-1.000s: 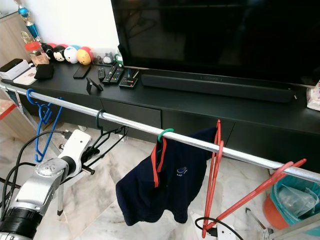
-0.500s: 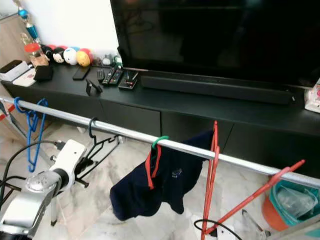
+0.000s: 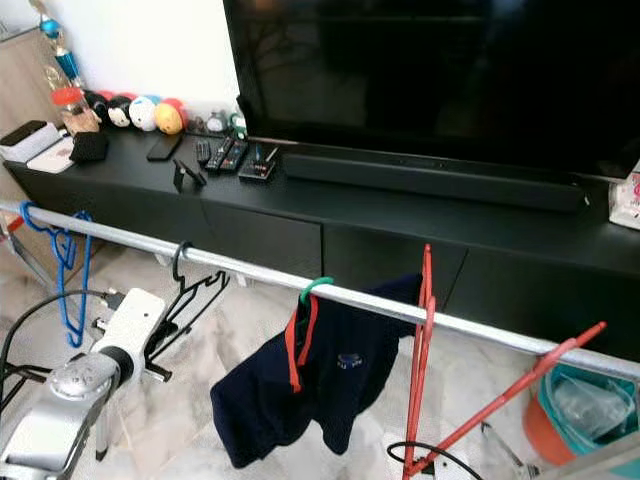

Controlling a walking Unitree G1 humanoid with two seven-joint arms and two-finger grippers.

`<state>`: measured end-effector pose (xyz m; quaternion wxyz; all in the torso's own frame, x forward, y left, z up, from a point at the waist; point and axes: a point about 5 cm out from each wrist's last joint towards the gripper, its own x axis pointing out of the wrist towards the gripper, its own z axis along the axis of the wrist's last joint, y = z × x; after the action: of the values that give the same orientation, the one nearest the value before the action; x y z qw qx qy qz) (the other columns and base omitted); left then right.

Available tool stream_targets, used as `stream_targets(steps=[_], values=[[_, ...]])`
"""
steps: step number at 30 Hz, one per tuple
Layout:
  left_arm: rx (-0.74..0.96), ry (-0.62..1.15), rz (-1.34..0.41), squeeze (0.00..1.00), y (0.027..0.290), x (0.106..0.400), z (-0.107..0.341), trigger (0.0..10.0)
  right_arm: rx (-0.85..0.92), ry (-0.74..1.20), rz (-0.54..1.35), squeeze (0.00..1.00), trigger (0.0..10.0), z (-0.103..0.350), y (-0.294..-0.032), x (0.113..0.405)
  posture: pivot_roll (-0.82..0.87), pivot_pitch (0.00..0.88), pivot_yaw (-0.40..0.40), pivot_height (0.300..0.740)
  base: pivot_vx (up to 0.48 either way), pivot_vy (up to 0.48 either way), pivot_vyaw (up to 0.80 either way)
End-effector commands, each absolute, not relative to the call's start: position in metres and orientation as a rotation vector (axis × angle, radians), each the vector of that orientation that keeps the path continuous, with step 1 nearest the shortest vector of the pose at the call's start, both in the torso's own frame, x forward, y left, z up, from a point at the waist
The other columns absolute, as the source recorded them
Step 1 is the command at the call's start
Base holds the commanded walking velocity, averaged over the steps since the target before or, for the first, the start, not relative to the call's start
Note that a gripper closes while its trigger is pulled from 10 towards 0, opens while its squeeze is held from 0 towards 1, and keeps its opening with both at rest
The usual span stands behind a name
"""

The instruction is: Hang hanger

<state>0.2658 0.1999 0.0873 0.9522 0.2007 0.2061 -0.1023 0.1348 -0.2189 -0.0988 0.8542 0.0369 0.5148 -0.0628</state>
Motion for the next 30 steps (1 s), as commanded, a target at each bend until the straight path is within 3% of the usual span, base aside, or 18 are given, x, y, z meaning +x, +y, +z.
stream_targets(steps=[1, 4, 5, 6, 7, 16, 30], values=[[0.409, 0.496, -0.187, 0.0, 0.207, 0.26, 0.07, 10.0, 0.078, 1.079, -0.131, 0.0, 10.0, -0.098, -0.219, 0.136, 0.07, 0.0, 0.021, 0.74, 0.0, 0.0, 0.0], [0.393, 0.505, -0.187, 0.0, 0.208, 0.257, 0.065, 10.0, 0.077, 1.079, -0.135, 0.0, 10.0, -0.098, -0.22, 0.136, 0.07, 0.0, 0.02, 0.74, 0.0, 0.0, 0.0], [0.386, 0.508, -0.187, 0.55, 0.209, 0.257, 0.064, 10.0, 0.077, 1.08, -0.136, 0.0, 10.0, -0.098, -0.22, 0.136, 0.08, 0.0, 0.019, 0.74, 0.0, 0.0, 0.0], [0.386, 0.508, -0.187, 0.55, 0.209, 0.257, 0.064, 10.0, 0.077, 1.08, -0.136, 0.0, 10.0, -0.098, -0.22, 0.136, 0.08, 0.0, 0.019, 0.74, 0.0, 0.0, 0.0], [0.38, 0.505, -0.188, 1.0, 0.211, 0.256, 0.062, 10.0, 0.075, 1.082, -0.134, 0.0, 10.0, -0.098, -0.221, 0.136, 0.08, 0.0, 0.016, 0.74, 0.0, 0.0, 0.0], [0.364, 0.491, -0.199, 1.0, 0.209, 0.255, 0.059, 10.0, 0.071, 1.081, -0.129, 0.0, 10.0, -0.098, -0.221, 0.136, 0.08, 0.0, 0.016, 0.74, 0.0, 0.0, 0.0], [0.273, 0.331, -0.196, 1.0, 0.2, 0.266, 0.082, 10.0, 0.074, 1.079, -0.134, 0.0, 10.0, -0.098, -0.221, 0.135, 0.08, 0.0, 0.014, 0.74, 0.0, 0.0, 0.0]])
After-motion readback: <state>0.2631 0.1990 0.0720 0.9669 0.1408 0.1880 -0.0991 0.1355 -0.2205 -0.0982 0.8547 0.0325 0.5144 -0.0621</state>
